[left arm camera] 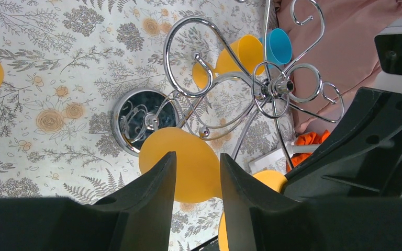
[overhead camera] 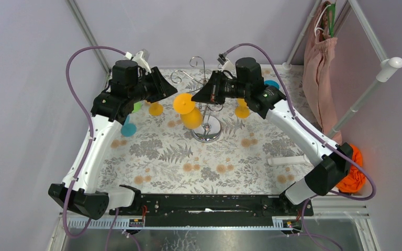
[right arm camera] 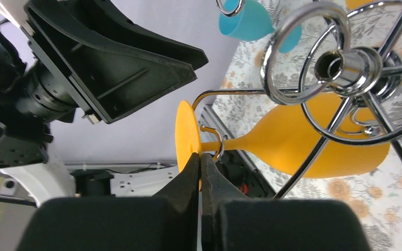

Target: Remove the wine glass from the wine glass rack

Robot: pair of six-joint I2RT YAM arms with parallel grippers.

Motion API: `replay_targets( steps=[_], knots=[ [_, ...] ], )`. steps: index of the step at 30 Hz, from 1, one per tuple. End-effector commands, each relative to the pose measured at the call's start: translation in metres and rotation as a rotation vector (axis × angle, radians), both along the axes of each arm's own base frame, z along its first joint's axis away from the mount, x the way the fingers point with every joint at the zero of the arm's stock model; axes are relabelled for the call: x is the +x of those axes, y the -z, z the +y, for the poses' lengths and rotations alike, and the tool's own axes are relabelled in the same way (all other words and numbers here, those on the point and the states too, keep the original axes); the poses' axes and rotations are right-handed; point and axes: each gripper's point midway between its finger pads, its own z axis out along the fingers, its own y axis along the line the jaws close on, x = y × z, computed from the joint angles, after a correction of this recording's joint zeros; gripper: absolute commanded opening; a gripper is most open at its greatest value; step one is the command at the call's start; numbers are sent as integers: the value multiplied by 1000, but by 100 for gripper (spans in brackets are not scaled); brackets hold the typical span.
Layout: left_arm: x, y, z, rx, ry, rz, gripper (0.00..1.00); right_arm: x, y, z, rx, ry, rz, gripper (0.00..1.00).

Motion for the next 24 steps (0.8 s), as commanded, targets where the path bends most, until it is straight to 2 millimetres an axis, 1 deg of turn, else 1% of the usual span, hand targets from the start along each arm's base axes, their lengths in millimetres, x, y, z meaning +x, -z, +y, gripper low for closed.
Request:
replay_targets(
  steps=[1, 4, 5, 9, 11, 14, 18, 24],
  knots=[
    [2, -9, -2, 5, 13, -61, 43, -9, -30, 2, 137, 24, 18, 0],
    [1, -10, -2, 5, 15, -63, 43, -9, -41, 1, 209, 50, 30, 0],
    [1, -11, -1, 6, 15, -65, 43, -10, -48, -1, 239, 64, 15, 0],
    [0, -13, 0, 11, 14, -70, 43, -9, -58, -10, 273, 128, -1, 0],
    [-1, -13, 0, 13, 15, -72, 43, -10, -68, -16, 303, 154, -19, 0],
    [-1, -12, 0, 16, 13, -68, 43, -13, -75, -17, 322, 148, -21, 0],
    [-2, -14, 1, 19, 12, -72, 43, -16, -72, -12, 316, 110, 0, 0],
    [-2, -14, 3, 26, 7, -73, 43, -13, -60, -7, 304, 94, 23, 0]
  ],
)
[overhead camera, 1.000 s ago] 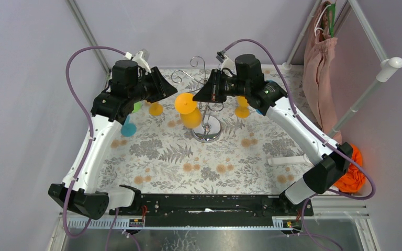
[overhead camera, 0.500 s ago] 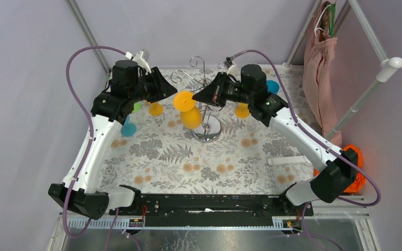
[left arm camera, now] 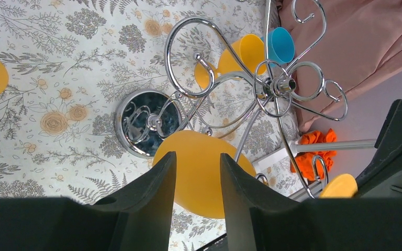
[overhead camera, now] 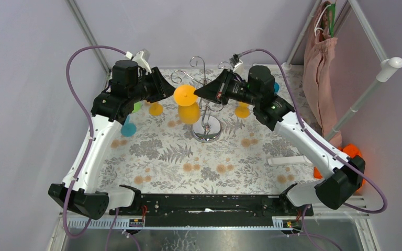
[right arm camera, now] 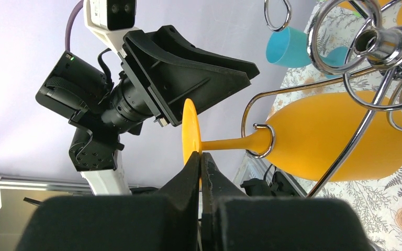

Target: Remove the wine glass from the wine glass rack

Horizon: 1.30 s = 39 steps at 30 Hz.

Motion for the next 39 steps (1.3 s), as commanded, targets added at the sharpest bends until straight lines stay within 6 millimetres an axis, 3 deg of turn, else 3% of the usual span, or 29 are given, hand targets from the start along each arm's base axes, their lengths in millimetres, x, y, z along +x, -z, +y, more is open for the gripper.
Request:
replay_targets(
  steps=[1, 10, 25, 39],
  knots=[
    [-3, -15, 3, 14, -1, -63, 43, -5, -16, 6, 51, -38, -38, 0],
    [-2, -14, 3, 20, -4, -63, 43, -1, 2, 11, 28, -56, -7, 0],
    [-4, -19, 13, 42, -45, -82, 46, 7, 12, 25, 23, -71, 5, 0],
    [-8, -27, 19, 54, -64, -103, 49, 30, 0, 21, -5, 44, -71, 0]
  ],
)
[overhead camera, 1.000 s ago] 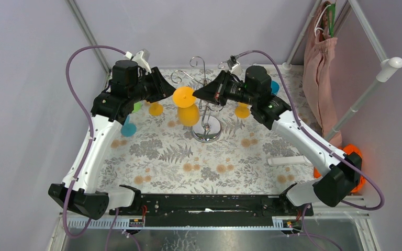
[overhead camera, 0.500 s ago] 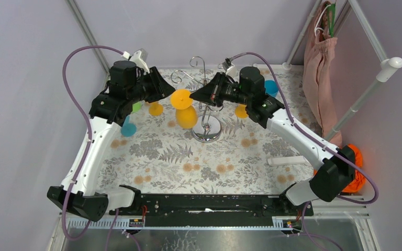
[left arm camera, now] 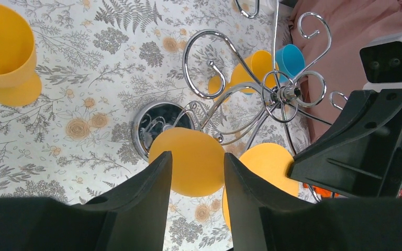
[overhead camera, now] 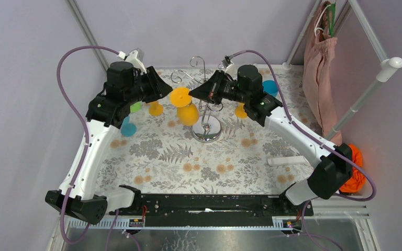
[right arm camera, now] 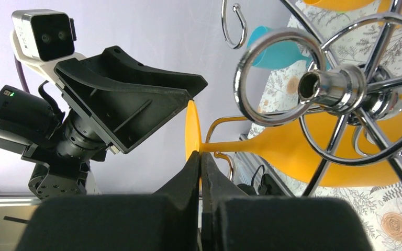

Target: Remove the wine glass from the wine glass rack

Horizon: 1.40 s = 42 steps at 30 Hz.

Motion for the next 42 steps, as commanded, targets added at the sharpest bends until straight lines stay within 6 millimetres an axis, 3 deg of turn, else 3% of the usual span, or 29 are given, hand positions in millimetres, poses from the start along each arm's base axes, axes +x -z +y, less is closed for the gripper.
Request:
replay_targets(
  steps=[1, 9, 14, 30, 39, 42],
  knots=[
    [-5, -17, 3, 12, 0, -50, 49, 9, -36, 0, 34, 53, -120, 0],
    [-3, -15, 2, 16, 3, -44, 49, 20, -30, -4, 13, 117, -128, 0],
    [-3, -16, 3, 19, 1, -48, 49, 21, -33, -18, -10, 189, -167, 0],
    [-3, -13, 3, 18, 2, -41, 49, 2, -42, -48, 41, 277, -158, 0],
    [-5, -14, 3, 13, 2, -41, 49, -5, -65, -54, 72, 281, -199, 0],
    [-6, -16, 4, 15, 0, -45, 49, -8, -64, -55, 67, 275, -180, 0]
  ],
)
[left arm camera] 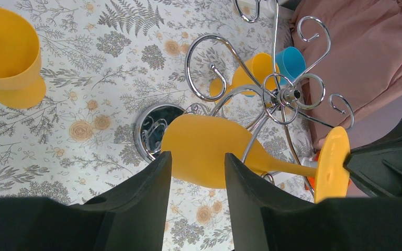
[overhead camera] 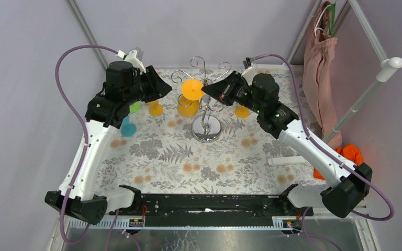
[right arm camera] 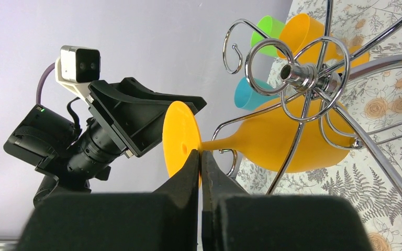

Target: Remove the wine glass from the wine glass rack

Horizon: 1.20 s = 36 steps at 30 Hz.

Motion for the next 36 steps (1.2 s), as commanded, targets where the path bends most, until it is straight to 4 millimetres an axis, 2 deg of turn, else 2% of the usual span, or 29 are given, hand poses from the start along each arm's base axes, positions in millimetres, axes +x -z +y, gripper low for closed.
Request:
replay_targets(
  steps=[1, 13, 22, 26, 32, 36],
  knots=[
    [-7, -12, 1, 6, 9, -34, 49, -9, -38, -11, 55, 25, -65, 0],
    [-6, -12, -1, 1, 24, -31, 49, -16, -6, -29, 32, 91, 4, 0],
    [-7, -14, -3, -5, 30, -31, 49, -25, 33, -19, 33, 22, 110, 0],
    [-8, -15, -3, -7, 32, -33, 49, -28, 36, -22, 43, 28, 114, 0],
    [-8, -14, -3, -8, 34, -30, 49, -37, 28, -28, 39, 22, 94, 0],
    [-9, -12, -3, -10, 31, -26, 49, -50, 23, -22, 47, -55, 92, 0]
  ],
)
